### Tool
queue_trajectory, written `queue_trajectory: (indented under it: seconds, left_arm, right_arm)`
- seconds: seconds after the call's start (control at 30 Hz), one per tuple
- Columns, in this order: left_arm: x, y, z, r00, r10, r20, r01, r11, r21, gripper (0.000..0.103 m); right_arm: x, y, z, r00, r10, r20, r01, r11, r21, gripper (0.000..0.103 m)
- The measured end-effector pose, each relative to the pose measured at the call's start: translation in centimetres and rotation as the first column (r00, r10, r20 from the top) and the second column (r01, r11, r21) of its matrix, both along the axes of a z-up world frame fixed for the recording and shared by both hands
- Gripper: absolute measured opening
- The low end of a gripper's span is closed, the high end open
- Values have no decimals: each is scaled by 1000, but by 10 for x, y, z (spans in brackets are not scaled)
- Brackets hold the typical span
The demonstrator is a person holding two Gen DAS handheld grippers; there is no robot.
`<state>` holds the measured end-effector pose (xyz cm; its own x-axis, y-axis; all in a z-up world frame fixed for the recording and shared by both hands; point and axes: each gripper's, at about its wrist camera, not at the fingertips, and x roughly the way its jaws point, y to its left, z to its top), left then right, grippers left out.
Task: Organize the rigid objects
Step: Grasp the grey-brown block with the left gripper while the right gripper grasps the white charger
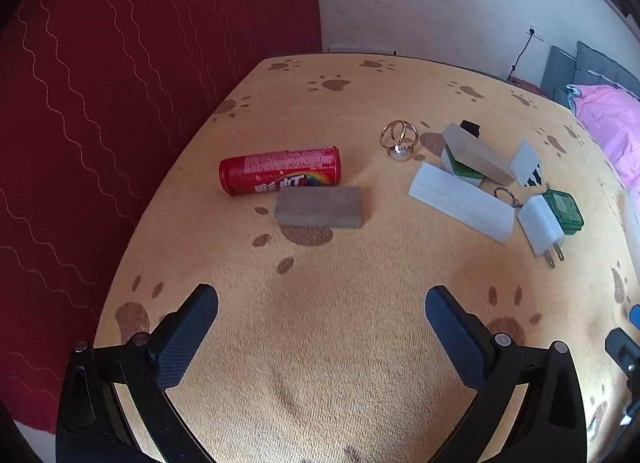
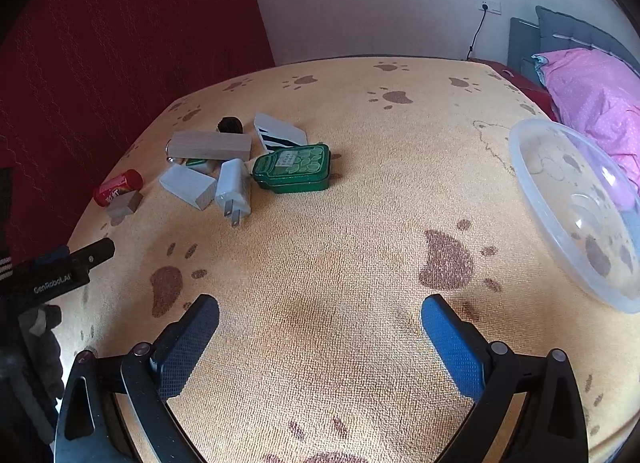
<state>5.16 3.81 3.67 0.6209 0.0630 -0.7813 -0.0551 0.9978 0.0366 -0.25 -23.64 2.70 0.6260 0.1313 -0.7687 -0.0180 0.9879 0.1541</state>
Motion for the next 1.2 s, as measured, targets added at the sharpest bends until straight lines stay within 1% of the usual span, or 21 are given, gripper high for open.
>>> queue_trajectory:
  seconds: [0.07, 0.2, 0.37, 0.57, 0.63, 0.67, 0.77, 0.87, 0.9, 1.03, 1.2]
  left_arm:
    - [8, 4, 4, 1000, 7, 10, -6, 1000, -13, 103]
    - [26, 8, 9, 999, 21, 41, -20, 1000, -7, 103]
    - [49, 14, -2, 999, 46, 27, -46, 999, -18, 103]
    - [65, 18, -17, 998, 60, 9, -60, 998, -28, 93]
    - [69, 19, -22, 998, 56, -2, -56, 998, -39, 83]
    - [70, 20, -24, 999, 52, -5, -52, 998, -47, 81]
    - [68, 21, -26, 999, 44, 19, -43, 997, -58, 79]
    - [63, 20, -25, 999, 27, 45, -24, 997, -71, 69]
    - [60, 19, -25, 998, 19, 56, -14, 997, -75, 62]
    - [47, 12, -20, 994, -4, 109, 11, 998, -60, 61]
    - [35, 4, -14, 987, -48, 151, 60, 995, -77, 61]
  right_arm:
    - [0, 0, 2, 1000, 4, 2, -4, 1000, 1, 103]
    - [0, -1, 3, 1000, 13, -1, -13, 1000, 14, 103]
    - [0, 0, 5, 1000, 28, 6, -28, 999, 21, 103]
    - [4, 4, 5, 999, 42, -1, -42, 999, 20, 103]
    - [5, 7, 5, 999, 47, -1, -47, 999, 17, 103]
    - [6, 8, 5, 999, 50, -2, -50, 999, 16, 103]
    - [9, 14, 4, 998, 60, -6, -60, 998, 7, 103]
    - [12, 19, 3, 998, 69, -8, -69, 998, -5, 103]
    - [13, 21, 3, 998, 70, -9, -70, 998, -9, 103]
    - [18, 28, 5, 997, 74, -7, -74, 997, -25, 102]
    - [29, 37, 8, 997, 75, -2, -75, 996, -46, 95]
